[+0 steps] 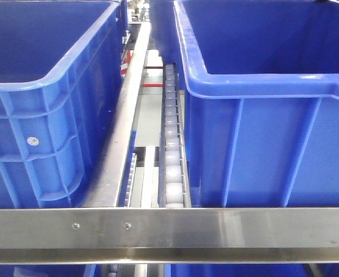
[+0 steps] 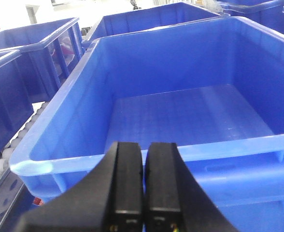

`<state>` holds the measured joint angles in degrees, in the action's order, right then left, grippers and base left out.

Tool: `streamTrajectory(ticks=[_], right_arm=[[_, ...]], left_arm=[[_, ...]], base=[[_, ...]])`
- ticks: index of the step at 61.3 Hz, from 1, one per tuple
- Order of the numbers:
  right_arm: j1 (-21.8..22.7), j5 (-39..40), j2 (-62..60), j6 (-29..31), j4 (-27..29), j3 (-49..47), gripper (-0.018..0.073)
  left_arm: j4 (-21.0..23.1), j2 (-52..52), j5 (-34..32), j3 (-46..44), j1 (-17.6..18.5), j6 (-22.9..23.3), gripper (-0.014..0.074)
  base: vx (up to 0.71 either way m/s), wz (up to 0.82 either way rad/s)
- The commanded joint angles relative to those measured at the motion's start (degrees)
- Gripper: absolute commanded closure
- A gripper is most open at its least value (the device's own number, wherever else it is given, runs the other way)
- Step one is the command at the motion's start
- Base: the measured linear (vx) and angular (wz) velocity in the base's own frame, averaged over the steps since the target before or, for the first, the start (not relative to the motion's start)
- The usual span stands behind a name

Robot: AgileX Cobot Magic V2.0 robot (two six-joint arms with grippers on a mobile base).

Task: Pick red cube and place on left shelf

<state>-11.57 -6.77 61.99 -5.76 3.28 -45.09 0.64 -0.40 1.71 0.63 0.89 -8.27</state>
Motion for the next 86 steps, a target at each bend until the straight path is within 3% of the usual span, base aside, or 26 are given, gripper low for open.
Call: streamTrajectory(ticks=[1, 22, 41, 86], right_arm=[[0.9, 5.3, -6.1, 0.3, -0.4, 1.2, 0.0515], [8.3, 4.6, -28.4, 0.3, -0.4, 16.1, 0.0504], [9.3, -1.0, -41.8, 0.3, -0.4, 23.2, 0.0504], [9.3, -3.6, -43.2, 0.3, -0.4, 25.7, 0.0504]], left_arm=[[0.3, 0.4, -5.2, 1.3, 0.3, 0.0, 0.0491], [0.3, 0.4, -5.2, 1.3, 0.3, 0.0, 0.0491], [0.3, 0.4, -5.2, 1.3, 0.3, 0.0, 0.0491], [0.3, 0.4, -5.2, 1.3, 0.3, 0.0, 0.0491]], base=[[0.00, 0.00], [0.00, 0.00], [0.00, 0.00], [0.00, 0.00]])
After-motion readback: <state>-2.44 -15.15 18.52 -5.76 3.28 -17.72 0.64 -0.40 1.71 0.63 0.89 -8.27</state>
